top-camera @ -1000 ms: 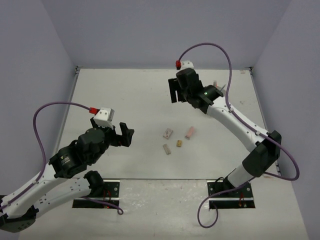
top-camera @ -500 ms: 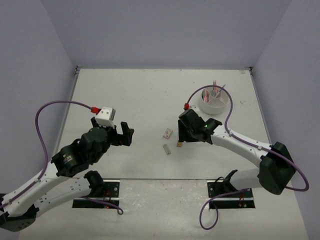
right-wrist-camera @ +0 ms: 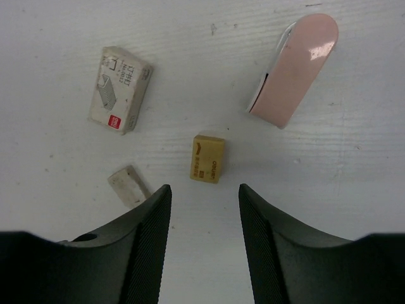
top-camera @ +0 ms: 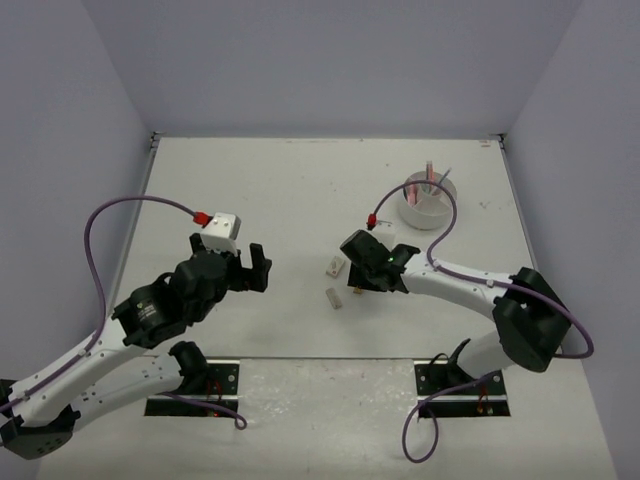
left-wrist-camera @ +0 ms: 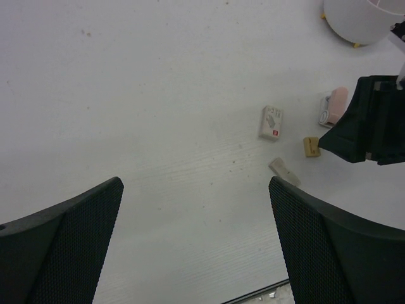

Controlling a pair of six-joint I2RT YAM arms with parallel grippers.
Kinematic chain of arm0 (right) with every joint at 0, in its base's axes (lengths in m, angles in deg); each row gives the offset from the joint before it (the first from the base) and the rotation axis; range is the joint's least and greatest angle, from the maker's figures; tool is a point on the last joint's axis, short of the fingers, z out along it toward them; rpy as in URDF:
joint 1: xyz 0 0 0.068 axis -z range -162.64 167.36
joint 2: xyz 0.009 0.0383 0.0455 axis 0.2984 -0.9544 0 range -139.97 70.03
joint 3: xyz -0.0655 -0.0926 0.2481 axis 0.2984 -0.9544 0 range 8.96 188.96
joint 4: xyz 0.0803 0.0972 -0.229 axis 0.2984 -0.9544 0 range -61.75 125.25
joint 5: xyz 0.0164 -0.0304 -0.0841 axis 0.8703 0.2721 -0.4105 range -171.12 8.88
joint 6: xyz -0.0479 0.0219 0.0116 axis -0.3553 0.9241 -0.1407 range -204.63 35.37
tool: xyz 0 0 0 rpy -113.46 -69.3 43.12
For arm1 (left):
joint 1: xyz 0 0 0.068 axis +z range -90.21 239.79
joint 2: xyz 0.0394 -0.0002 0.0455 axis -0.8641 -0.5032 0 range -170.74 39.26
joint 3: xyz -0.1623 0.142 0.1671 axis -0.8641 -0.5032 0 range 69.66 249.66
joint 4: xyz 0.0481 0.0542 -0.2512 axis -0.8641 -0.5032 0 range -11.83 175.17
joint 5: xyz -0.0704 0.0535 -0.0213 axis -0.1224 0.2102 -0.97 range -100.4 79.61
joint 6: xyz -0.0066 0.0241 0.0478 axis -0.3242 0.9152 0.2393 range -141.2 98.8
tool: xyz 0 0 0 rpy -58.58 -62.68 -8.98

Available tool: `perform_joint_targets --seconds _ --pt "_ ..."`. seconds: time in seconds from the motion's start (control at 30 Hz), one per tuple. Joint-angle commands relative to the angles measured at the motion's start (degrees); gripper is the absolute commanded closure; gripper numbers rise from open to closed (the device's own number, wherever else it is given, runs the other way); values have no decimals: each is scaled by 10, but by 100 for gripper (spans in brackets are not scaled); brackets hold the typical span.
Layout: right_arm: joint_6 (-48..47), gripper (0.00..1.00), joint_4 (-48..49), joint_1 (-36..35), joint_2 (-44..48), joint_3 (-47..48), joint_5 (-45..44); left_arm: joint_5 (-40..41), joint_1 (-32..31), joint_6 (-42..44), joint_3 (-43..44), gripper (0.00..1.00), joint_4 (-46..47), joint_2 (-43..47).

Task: Sort the stationery into containers
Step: Pick up the stationery from the center of the board.

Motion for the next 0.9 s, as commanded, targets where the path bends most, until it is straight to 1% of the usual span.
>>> perform_joint_targets --seconds 0.0,0.27,0.3,0.33,0.37,0.47,0.57,0.7,0.77,0.87 --pt "43 52 -5 -2 -60 38 -37 0 3 -3 0 0 13 14" --pt "32 53 14 -2 -120 47 -13 -6 2 1 0 0 15 11" --pt "33 57 14 -2 -127 49 -13 -6 2 2 -1 0 15 11" --pt "34 66 10 -2 -132 50 -16 -7 2 2 -1 0 16 12" --pt "35 71 11 -2 -134 50 -16 -8 2 3 -1 0 16 12" --pt "35 83 19 -2 -133 46 -13 -10 2 3 -2 0 17 14" --pt "30 92 22 -4 -125 42 -12 -11 2 4 -2 0 18 14" --pt "-16 98 42 -19 -61 31 -25 -15 3 -2 6 0 19 2" --pt "-55 100 65 -37 -19 19 -21 -31 3 -38 15 0 22 -6" --pt "-145 100 134 -66 67 -13 2 -139 3 -84 -9 0 97 -19"
